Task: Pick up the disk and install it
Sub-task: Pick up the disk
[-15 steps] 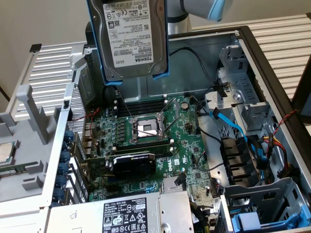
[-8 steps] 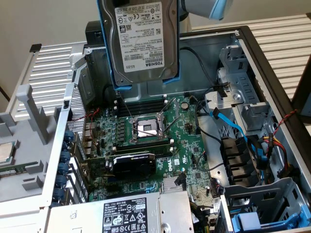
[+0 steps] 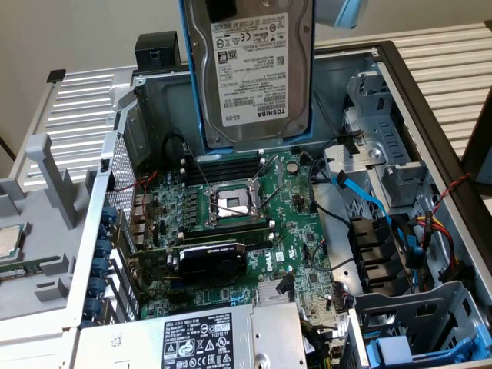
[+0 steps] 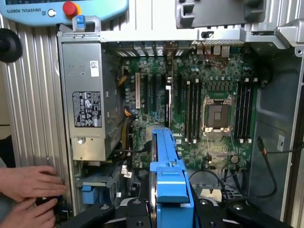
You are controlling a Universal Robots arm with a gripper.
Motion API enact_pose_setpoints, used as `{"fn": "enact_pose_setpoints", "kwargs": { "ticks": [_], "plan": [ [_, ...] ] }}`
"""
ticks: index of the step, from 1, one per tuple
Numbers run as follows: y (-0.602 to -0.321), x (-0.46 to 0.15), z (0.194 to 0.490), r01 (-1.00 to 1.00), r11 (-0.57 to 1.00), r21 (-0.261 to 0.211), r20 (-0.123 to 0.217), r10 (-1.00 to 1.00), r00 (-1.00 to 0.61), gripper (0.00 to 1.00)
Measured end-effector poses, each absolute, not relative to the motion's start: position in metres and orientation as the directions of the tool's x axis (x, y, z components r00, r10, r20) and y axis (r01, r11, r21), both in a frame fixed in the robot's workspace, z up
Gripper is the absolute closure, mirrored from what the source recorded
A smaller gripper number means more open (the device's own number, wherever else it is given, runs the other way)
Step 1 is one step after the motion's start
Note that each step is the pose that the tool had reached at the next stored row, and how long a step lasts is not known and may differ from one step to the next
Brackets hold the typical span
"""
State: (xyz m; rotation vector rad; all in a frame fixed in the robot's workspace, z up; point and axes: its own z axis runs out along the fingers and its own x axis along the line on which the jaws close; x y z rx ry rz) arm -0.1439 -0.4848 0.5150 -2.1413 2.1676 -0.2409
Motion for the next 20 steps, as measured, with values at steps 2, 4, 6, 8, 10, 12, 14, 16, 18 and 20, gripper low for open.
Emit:
{"fn": "enact_pose_setpoints", "kwargs": {
  "ticks": [2, 4, 6, 8, 10, 12, 14, 16, 18, 20],
  "plan": [
    [-0.489, -0.141, 0.515, -0.985, 0.008, -0.171, 0.049, -0.999, -0.016, 0.63],
    [-0.493, -0.139, 0.515, -0.985, 0.008, -0.171, 0.048, -0.999, -0.016, 0.63],
    [-0.497, -0.136, 0.515, -0.985, 0.008, -0.171, 0.047, -0.999, -0.017, 0.63],
    [-0.502, -0.132, 0.515, -0.985, 0.008, -0.171, 0.046, -0.999, -0.016, 0.63],
    [-0.506, -0.127, 0.515, -0.985, 0.008, -0.171, 0.045, -0.999, -0.016, 0.63],
    [-0.511, -0.122, 0.515, -0.985, 0.009, -0.171, 0.044, -0.999, -0.017, 0.63],
    [-0.515, -0.119, 0.515, -0.985, 0.009, -0.170, 0.043, -0.999, -0.016, 0.63],
    [-0.519, -0.116, 0.515, -0.985, 0.009, -0.170, 0.042, -0.999, -0.016, 0.63],
    [-0.523, -0.111, 0.515, -0.985, 0.009, -0.170, 0.041, -0.999, -0.016, 0.63],
    [-0.526, -0.105, 0.515, -0.985, 0.009, -0.170, 0.040, -0.999, -0.016, 0.63]
  ]
}}
